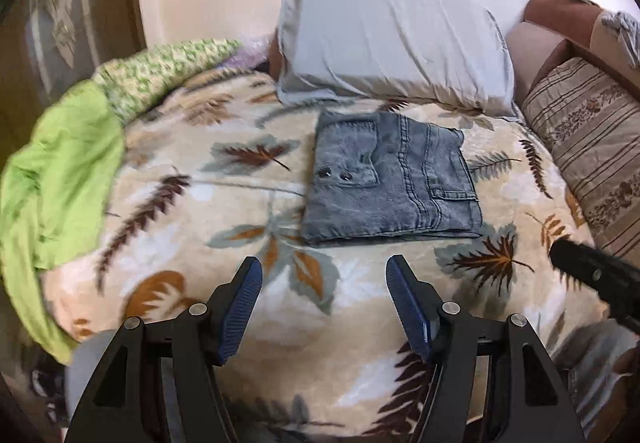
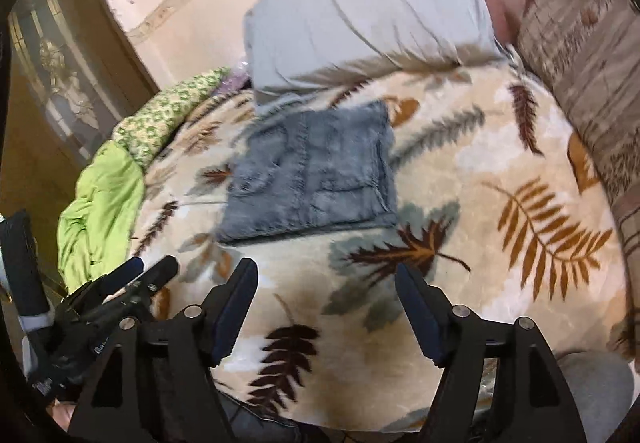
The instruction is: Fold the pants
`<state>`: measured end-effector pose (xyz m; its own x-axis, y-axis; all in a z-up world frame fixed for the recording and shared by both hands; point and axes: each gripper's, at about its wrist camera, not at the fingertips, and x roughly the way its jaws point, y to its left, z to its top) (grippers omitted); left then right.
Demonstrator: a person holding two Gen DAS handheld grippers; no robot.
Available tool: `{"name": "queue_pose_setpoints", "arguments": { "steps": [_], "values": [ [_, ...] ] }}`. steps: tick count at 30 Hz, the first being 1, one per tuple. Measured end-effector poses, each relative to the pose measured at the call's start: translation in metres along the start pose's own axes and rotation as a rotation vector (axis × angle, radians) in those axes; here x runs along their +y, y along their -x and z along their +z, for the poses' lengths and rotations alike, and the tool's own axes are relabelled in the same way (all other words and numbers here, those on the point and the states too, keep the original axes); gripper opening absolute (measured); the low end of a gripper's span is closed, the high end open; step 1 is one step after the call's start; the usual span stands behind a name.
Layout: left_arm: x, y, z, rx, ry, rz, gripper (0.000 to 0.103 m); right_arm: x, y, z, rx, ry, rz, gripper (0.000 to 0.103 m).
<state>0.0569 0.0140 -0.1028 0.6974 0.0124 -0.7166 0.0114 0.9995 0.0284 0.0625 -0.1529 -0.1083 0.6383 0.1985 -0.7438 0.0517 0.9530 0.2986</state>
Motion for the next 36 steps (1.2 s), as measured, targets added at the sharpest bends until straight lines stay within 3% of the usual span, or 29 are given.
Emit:
{"name": "queue_pose_setpoints", "arguments": {
  "steps": [3, 13, 25, 36],
  "values": [
    [-0.002, 0.019, 0.004, 0.003, -0.007, 0.0, 0.065, 0.012, 0.015, 0.006, -0.028, 0.031, -0.046, 0.076],
    [-0.004, 0.068, 0.017, -0.032, -0.019, 0.045, 0.069, 0.016, 0.031, 0.015, -0.001, 0.015, -0.062, 0.076],
    [0.005, 0.054, 0.032, 0.038, -0.023, 0.037, 0.071, 0.03, 0.038, 0.017, -0.009, 0.054, -0.074, 0.076],
    [0.008, 0.05, 0.032, 0.047, -0.015, 0.03, 0.071, 0.037, 0.029, 0.017, 0.017, 0.074, -0.125, 0.076]
  ]
}}
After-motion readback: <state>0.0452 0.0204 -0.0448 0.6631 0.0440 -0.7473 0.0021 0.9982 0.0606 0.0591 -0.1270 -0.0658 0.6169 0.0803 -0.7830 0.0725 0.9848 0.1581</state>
